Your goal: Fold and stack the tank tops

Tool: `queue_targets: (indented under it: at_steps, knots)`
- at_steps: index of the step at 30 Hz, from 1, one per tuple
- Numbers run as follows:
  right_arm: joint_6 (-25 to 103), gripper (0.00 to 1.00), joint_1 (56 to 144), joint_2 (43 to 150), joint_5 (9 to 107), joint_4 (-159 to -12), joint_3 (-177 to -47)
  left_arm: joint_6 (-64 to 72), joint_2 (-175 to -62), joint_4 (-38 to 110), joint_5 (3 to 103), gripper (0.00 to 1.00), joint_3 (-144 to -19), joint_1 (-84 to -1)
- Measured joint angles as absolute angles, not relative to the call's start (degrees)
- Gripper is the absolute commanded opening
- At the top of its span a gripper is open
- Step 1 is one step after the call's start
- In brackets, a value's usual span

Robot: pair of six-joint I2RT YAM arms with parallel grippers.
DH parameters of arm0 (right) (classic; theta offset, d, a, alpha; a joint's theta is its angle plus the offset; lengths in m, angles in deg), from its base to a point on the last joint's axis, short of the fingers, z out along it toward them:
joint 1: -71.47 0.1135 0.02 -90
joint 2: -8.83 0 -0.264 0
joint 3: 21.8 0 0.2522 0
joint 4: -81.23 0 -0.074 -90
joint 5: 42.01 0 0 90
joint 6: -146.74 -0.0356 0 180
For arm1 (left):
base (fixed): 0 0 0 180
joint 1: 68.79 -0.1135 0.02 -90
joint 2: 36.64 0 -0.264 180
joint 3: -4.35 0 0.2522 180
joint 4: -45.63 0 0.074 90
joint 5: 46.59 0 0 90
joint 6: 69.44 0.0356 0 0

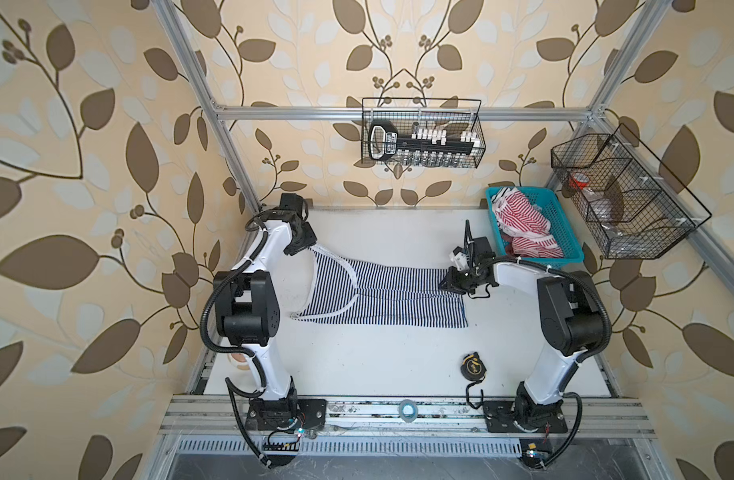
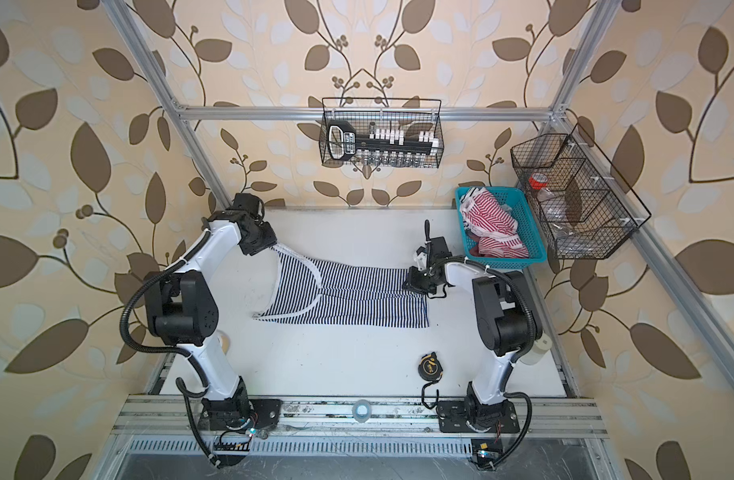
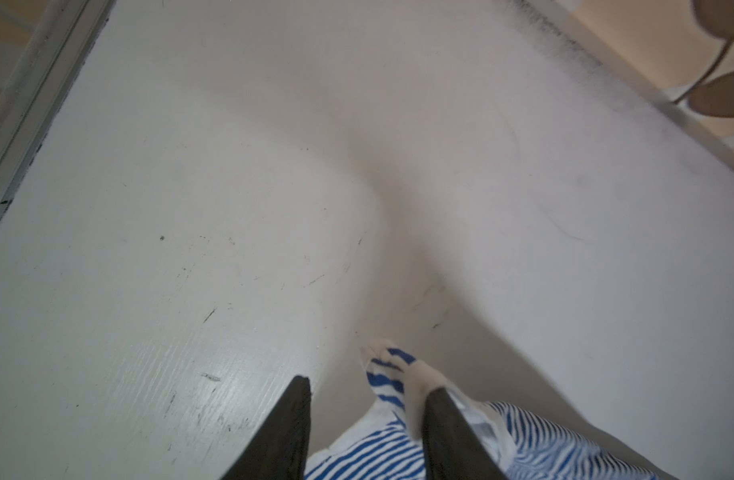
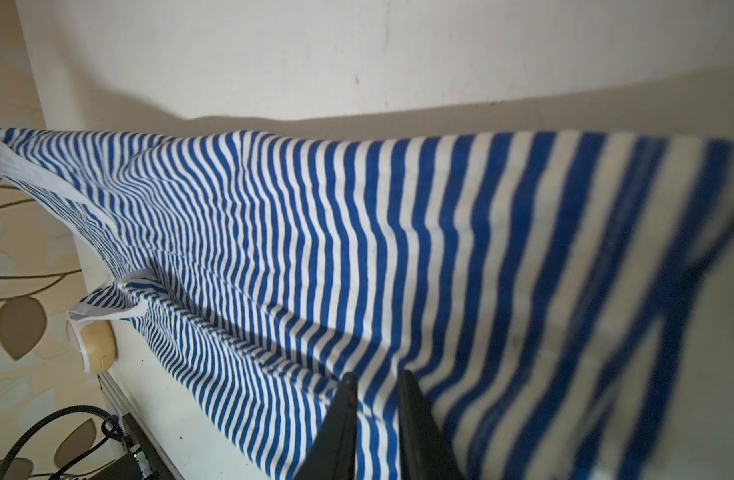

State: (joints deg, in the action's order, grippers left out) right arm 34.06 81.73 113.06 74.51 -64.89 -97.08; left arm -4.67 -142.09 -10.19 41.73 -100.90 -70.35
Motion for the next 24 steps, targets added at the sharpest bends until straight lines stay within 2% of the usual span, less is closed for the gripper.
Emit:
queue_targets:
  at_steps: [5,9,13,20,24]
  knots:
    - [35.40,0.21,80.88,111.55,74.12,-62.01,-98.54,-5.64,-139.92,-9.91,43.50,0.49,-99.98,-70.24]
    - [36.07,0.21,80.55,111.55,73.90,-60.65,-99.31,-6.23,-142.09,-10.56,44.05,0.60,-99.96,-70.24]
    - [36.36,0.21,80.55,111.55,73.90,-60.24,-99.33,-6.99,-144.16,-10.87,44.44,0.60,-99.15,-70.24]
    - [38.15,0.09,81.03,114.65,73.61,-57.79,-105.25,-10.82,-143.16,-8.14,47.88,0.43,-94.43,-69.02]
    - [39.61,0.03,82.41,118.48,73.33,-57.02,-109.49,-12.56,-143.16,-6.61,51.07,0.39,-94.45,-62.85]
